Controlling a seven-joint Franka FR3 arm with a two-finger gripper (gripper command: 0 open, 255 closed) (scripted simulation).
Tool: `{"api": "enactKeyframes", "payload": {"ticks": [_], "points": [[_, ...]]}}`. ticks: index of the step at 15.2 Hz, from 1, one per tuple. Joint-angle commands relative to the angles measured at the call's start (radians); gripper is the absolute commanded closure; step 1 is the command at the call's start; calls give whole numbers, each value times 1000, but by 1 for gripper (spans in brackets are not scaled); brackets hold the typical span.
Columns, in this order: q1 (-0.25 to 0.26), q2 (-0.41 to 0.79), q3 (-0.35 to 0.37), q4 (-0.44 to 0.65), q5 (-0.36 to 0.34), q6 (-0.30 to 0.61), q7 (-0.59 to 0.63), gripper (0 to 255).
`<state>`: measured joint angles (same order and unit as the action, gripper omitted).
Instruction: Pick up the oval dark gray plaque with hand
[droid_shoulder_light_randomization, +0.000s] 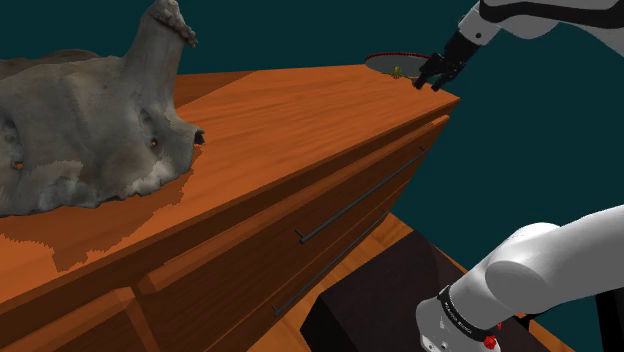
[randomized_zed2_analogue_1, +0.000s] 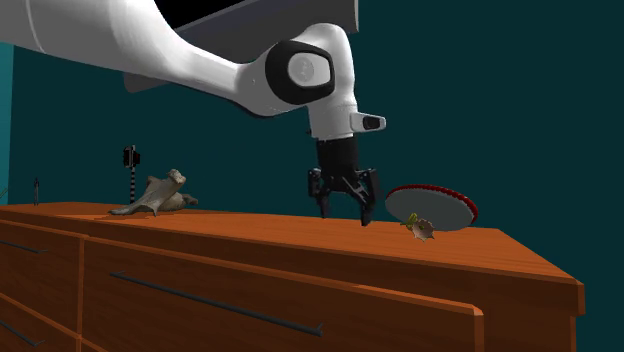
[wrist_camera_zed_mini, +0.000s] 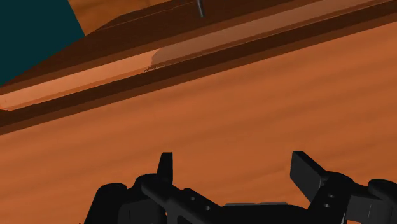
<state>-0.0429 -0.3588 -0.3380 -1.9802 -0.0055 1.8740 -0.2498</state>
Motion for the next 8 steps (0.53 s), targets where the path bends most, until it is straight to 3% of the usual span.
{"api": "enactKeyframes", "payload": {"ticks": [1,8], "points": [[0,59,-46,64,45,6,-46,0],[-27,313,-200,340,279,-35,-217,0]]}}
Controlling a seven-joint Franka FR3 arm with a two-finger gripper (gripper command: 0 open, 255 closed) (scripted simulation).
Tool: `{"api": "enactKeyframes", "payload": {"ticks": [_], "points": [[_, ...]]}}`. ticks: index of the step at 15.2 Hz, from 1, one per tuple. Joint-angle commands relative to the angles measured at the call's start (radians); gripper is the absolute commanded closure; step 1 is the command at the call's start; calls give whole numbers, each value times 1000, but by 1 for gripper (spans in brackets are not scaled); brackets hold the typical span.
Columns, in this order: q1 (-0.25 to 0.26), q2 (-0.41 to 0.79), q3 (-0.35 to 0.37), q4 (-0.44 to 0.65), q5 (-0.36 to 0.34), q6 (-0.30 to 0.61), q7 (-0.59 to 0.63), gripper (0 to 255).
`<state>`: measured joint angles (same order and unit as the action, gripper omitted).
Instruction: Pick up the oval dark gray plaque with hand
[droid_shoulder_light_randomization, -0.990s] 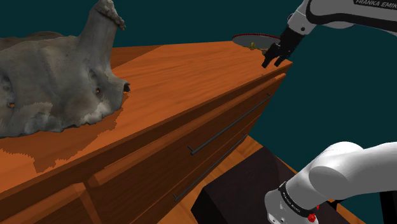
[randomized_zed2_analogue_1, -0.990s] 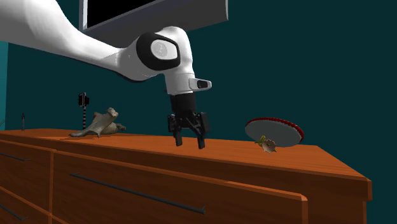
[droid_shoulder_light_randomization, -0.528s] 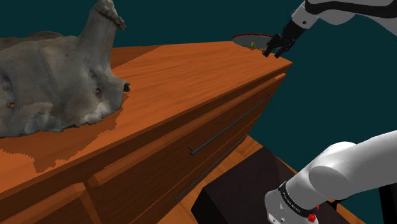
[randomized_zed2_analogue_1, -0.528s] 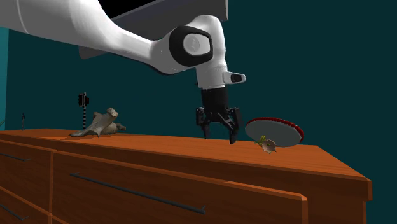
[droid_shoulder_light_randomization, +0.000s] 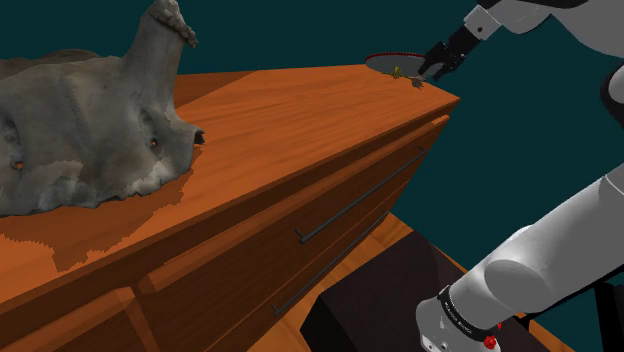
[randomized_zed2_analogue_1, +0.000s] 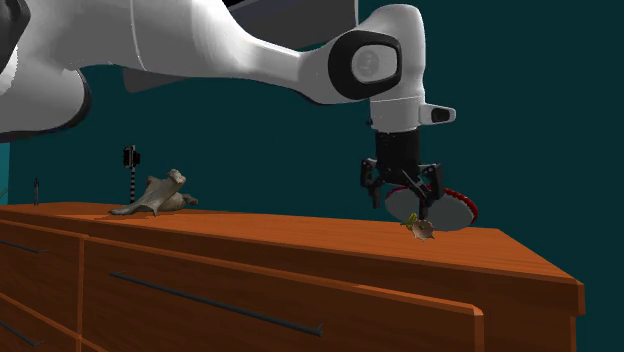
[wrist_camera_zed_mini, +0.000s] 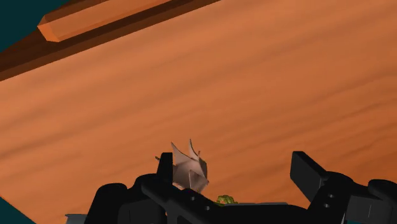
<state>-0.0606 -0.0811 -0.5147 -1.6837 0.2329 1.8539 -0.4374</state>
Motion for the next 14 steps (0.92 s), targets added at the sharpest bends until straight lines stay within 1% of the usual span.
{"api": "enactKeyframes", "payload": {"ticks": [1,8,10,11,14], "points": [[-20,71,-38,82,75,-27,-50,0],[-18,51,-29,-32,72,69,-69,0],[-18,50,-29,-41,72,77,-71,0],[-18,49,-29,-41,72,76,-71,255],[-18,48,-29,-43,71,77,-71,255]]}}
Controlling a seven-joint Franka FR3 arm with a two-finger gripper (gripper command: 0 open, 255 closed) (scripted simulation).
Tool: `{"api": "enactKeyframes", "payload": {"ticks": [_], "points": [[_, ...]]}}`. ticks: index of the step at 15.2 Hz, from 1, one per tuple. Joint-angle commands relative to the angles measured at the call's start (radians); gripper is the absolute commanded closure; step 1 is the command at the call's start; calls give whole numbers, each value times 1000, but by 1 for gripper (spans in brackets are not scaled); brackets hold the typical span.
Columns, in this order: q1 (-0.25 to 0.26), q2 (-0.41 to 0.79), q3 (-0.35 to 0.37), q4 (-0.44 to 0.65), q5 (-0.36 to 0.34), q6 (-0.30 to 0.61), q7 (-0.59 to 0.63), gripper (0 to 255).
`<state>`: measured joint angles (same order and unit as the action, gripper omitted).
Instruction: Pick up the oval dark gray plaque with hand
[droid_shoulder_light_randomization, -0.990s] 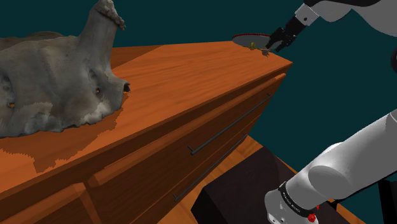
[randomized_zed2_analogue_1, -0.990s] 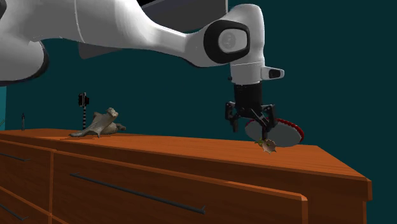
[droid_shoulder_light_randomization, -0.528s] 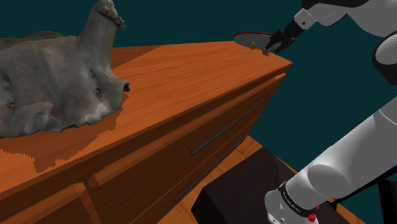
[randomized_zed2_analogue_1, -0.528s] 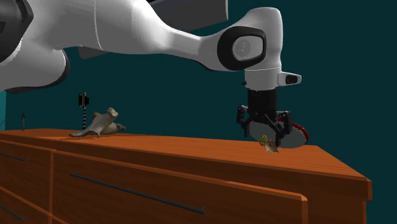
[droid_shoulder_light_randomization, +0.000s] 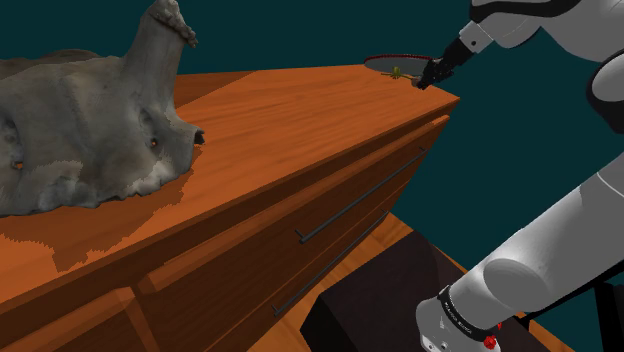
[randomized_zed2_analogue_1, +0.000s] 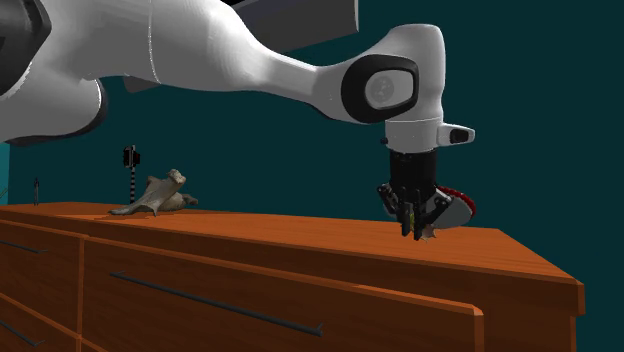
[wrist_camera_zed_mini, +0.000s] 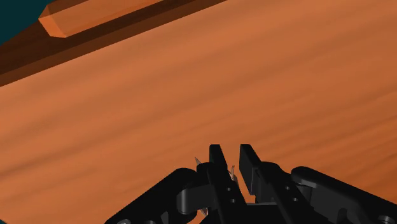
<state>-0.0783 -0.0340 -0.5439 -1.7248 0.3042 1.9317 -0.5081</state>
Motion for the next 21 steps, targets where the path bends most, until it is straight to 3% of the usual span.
{"api": "enactKeyframes", "payload": {"ticks": [1,6,21], "points": [[0,1,0,-2,0,0,0,255],[0,3,0,0,1,-1,0,255],[-16,62,-16,265,22,-215,36,255]]}}
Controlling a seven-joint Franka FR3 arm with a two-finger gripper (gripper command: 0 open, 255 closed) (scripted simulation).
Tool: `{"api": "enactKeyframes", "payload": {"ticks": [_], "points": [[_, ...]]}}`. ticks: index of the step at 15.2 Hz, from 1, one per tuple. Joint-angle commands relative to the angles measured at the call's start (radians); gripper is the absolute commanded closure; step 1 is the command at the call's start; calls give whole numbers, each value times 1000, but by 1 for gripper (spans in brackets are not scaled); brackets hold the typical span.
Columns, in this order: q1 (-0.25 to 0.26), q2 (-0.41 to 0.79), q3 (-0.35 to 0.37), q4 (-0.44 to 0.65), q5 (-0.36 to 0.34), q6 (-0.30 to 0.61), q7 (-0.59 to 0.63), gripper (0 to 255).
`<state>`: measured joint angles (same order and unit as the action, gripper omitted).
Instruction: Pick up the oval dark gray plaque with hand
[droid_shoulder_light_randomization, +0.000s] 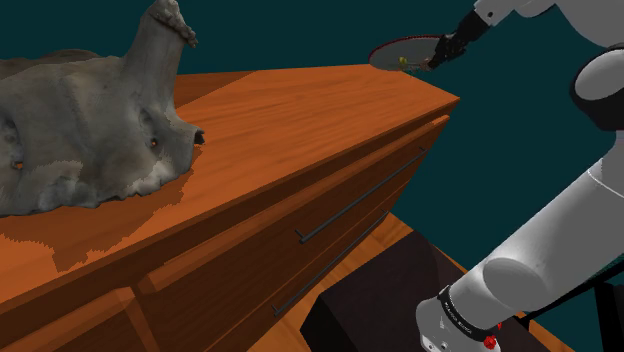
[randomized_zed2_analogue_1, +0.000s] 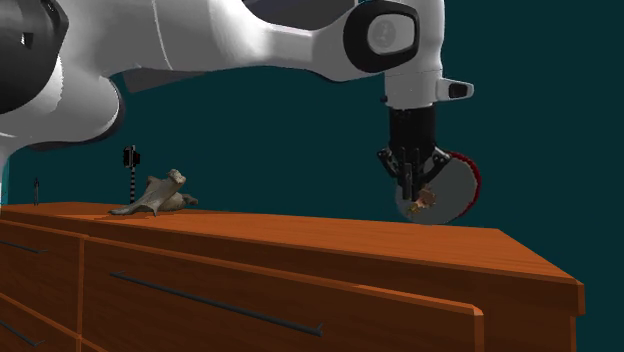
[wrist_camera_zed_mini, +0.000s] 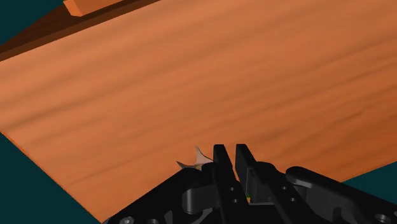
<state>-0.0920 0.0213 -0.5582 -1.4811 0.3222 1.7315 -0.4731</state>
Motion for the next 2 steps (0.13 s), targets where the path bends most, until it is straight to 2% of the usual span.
{"api": "enactKeyframes", "payload": {"ticks": [1,2], "points": [[-3,8,-2,24,5,-17,1,255],[-3,8,-2,24,5,-17,1,255]]}}
